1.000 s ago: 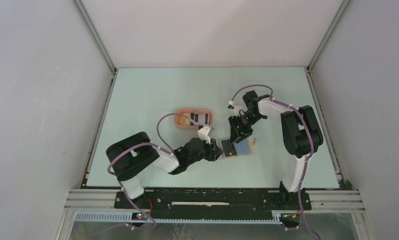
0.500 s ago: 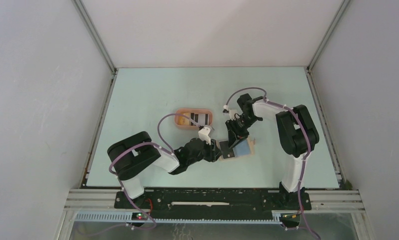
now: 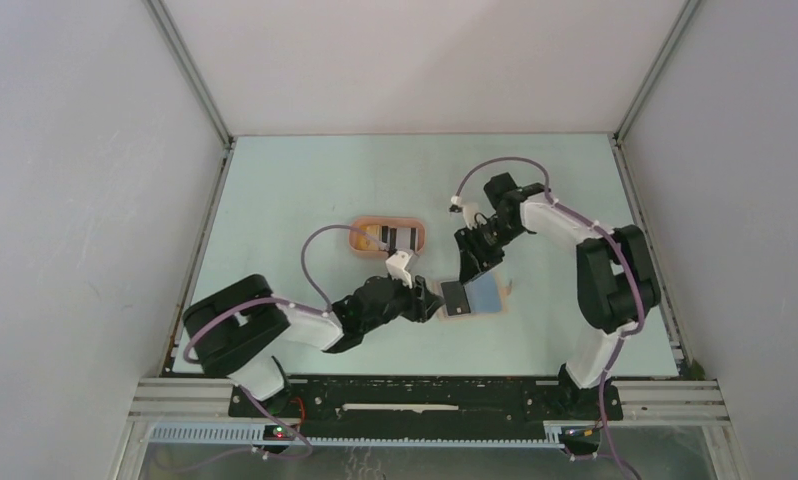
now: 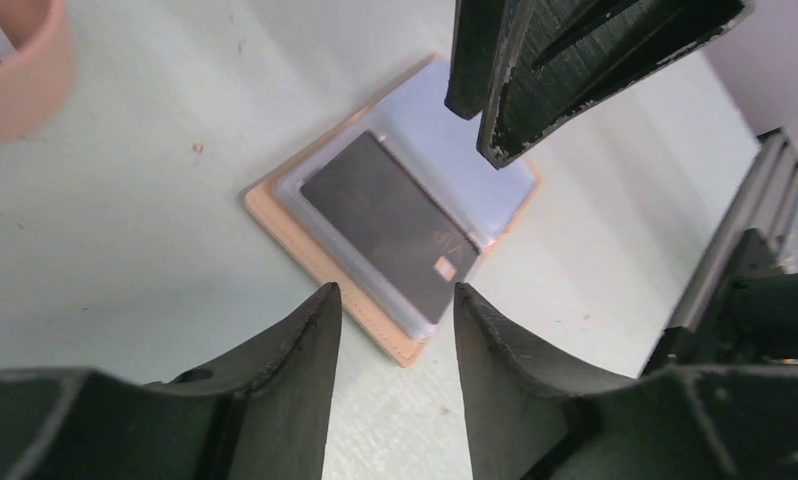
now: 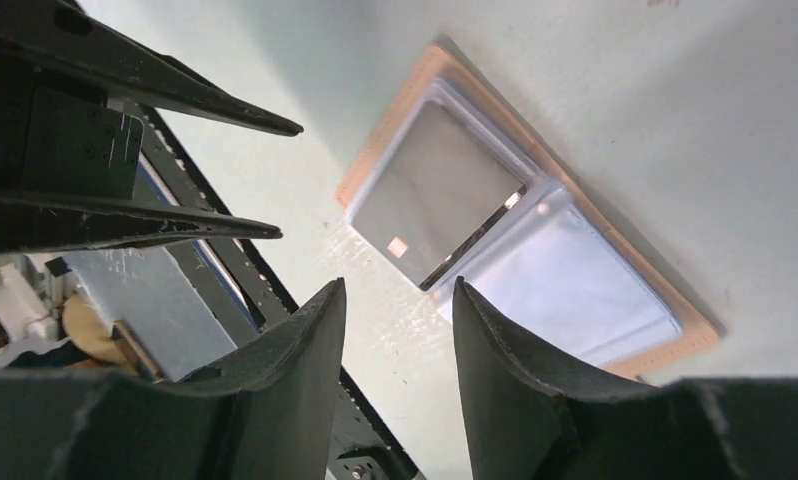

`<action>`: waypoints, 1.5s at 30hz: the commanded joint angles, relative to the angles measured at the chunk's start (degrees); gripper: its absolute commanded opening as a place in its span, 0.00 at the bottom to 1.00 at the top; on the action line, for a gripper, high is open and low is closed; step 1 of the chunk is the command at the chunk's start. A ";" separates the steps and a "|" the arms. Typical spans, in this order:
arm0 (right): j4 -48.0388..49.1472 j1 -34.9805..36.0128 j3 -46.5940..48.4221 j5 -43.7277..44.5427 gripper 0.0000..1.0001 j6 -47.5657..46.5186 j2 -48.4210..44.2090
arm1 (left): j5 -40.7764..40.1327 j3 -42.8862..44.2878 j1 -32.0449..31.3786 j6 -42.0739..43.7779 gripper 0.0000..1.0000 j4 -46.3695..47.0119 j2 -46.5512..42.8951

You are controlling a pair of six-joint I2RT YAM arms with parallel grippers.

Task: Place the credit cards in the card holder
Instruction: Pick up the credit card from the storage box.

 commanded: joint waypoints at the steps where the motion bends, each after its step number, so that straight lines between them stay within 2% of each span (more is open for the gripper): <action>1: -2.33 -0.33 2.66 -2.89 0.52 -6.57 -7.64 | -1.44 -2.48 0.37 4.56 0.52 -1.61 -10.38; 8: -3.07 -2.34 2.59 -5.12 0.51 -10.63 -18.57 | -6.37 -0.55 0.67 14.76 0.56 -17.26 -25.07; 11: -2.40 -4.33 2.35 -6.91 0.51 -11.21 -23.31 | -9.24 1.42 1.46 18.05 0.64 -22.58 -29.62; 15: 0.30 -6.55 1.12 -8.21 0.51 -10.62 -29.06 | -9.46 2.20 4.82 19.66 0.74 -24.19 -34.13; 19: 2.87 -7.81 -0.52 -9.27 0.52 -9.53 -32.51 | -4.96 3.37 11.36 18.35 0.81 -24.93 -36.00; 26: 3.52 -8.40 -1.78 -11.17 0.51 -8.45 -30.24 | 0.82 13.38 19.50 14.50 0.79 -34.34 -26.23; 34: 3.64 -8.17 -1.96 -10.10 0.51 -7.97 -27.75 | 12.38 23.72 25.21 6.42 0.67 -34.59 -10.16; 45: 3.83 -8.25 -1.96 -8.27 0.51 -7.88 -25.26 | 5.21 34.40 25.86 5.70 0.67 -41.15 4.02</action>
